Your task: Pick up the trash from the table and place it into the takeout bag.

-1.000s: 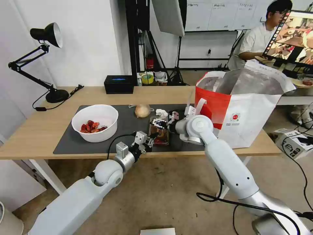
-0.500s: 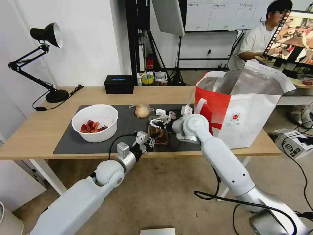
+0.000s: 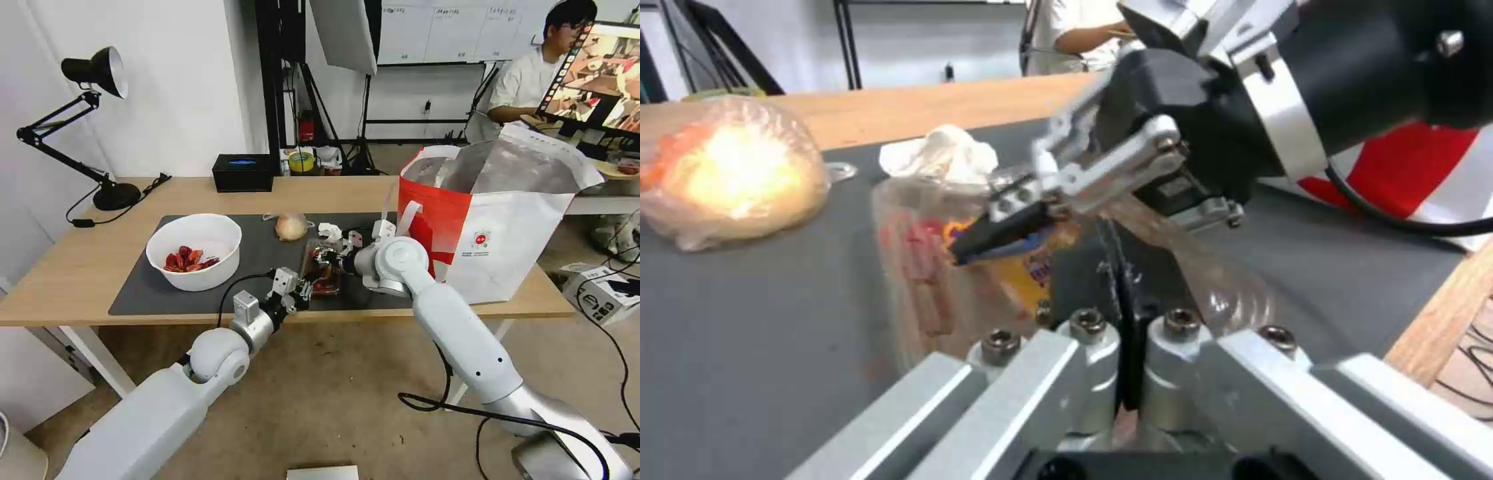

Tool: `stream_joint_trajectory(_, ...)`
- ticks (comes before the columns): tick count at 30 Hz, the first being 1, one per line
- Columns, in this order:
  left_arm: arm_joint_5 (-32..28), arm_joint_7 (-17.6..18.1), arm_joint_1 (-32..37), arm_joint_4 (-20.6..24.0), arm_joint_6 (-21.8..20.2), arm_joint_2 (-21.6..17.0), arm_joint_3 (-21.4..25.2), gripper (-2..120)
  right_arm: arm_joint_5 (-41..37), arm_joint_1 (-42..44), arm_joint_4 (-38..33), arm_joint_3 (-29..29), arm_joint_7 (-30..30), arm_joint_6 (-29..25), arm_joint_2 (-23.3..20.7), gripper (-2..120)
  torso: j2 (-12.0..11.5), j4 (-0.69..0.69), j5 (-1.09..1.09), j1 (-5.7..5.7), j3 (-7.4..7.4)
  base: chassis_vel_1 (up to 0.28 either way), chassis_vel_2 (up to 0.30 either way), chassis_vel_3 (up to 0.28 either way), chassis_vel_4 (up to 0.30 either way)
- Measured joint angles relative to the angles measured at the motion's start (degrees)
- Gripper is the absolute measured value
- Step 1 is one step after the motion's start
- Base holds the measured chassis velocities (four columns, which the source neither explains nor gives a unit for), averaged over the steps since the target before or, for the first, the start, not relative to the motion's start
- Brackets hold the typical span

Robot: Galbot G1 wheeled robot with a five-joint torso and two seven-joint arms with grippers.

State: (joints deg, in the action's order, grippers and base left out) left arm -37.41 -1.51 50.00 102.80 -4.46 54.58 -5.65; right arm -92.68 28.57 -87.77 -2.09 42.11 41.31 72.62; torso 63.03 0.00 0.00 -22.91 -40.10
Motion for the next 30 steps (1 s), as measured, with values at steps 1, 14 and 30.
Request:
stream_joint_trajectory(1, -0.1, 0.0, 0.6, 0.6, 0.1, -0.1, 0.8, 0, 0.0, 0.2, -0.2, 0.3, 0.0, 0.0, 0.0, 15, 0.0, 0.00, 0.00, -0.01, 0.00, 0.000, 0.000, 0.000, 0.000)
stream_joint_trajectory(14, -1.6, 1.0, 7.1, 5.7, 1.4, -2.6, 8.8, 0, 0.2, 1.6, -2.0, 1.1, -1.1, 0.0, -0.4, 0, 0.0, 0.01, -0.01, 0.00, -0.01, 0.000, 0.000, 0.000, 0.000)
stream_joint_trajectory(30, -1.8, 4.9, 22.8, 12.5, 1.9, 3.5, 19.1, 30, 1.5, 3.5, -12.5, 7.6, -6.6, -0.3, -4.5, 0, 0.0, 0.00, -0.01, -0.01, -0.01, 0.000, 0.000, 0.000, 0.000)
